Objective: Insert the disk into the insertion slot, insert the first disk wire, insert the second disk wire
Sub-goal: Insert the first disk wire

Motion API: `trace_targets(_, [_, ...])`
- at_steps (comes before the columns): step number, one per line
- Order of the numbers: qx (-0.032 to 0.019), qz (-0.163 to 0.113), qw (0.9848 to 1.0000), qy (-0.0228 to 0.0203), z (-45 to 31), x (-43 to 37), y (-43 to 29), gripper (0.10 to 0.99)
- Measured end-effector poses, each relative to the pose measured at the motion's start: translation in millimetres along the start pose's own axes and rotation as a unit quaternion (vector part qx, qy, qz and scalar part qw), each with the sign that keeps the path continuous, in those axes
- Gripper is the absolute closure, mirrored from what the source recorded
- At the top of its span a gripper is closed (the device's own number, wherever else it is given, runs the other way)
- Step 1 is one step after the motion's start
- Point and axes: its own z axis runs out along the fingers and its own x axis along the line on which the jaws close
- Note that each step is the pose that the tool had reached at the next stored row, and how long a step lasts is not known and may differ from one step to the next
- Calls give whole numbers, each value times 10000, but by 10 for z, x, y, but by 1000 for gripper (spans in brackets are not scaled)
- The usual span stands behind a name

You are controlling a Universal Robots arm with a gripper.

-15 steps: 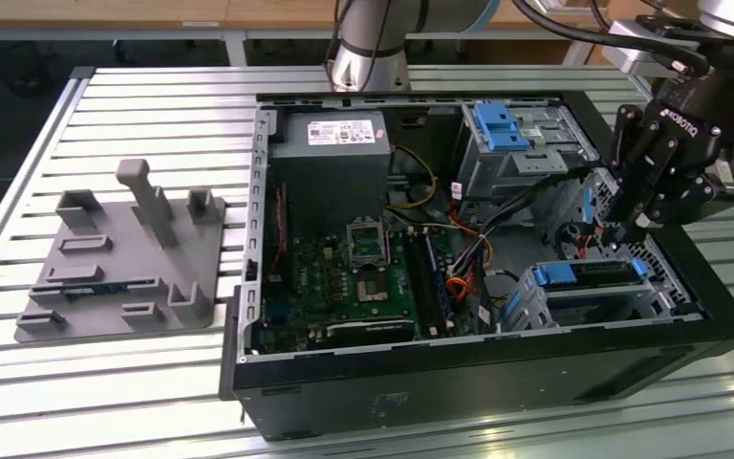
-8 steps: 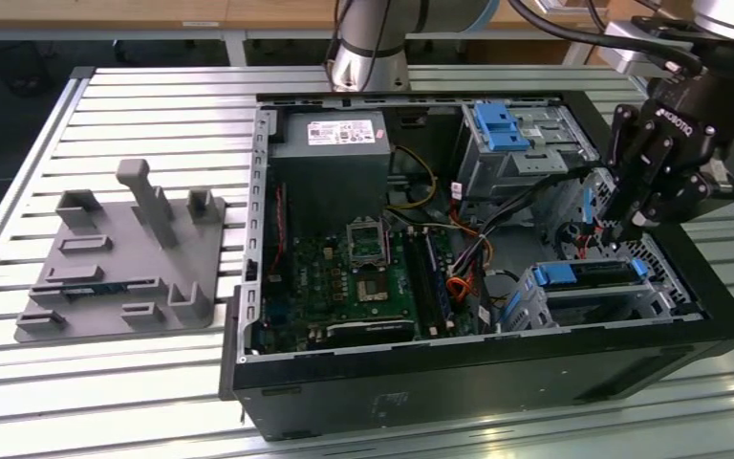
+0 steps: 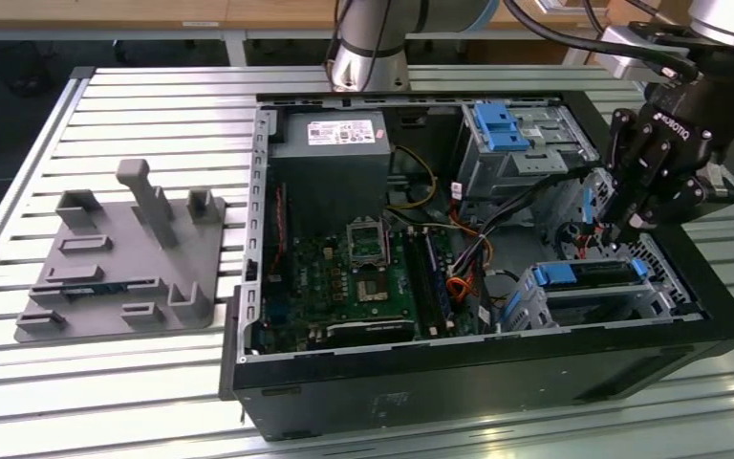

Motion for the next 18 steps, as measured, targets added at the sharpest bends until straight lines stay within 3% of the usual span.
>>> trace_targets(2, [0, -1, 10000, 0, 1, 0, 0, 749])
trace_targets(5, [1, -6, 10000, 0, 2, -1, 0, 882])
trace_targets(17, [3, -16, 10000, 0, 22, -4, -1, 882])
trace_targets(18, [2, -17, 10000, 0, 23, -4, -1, 922])
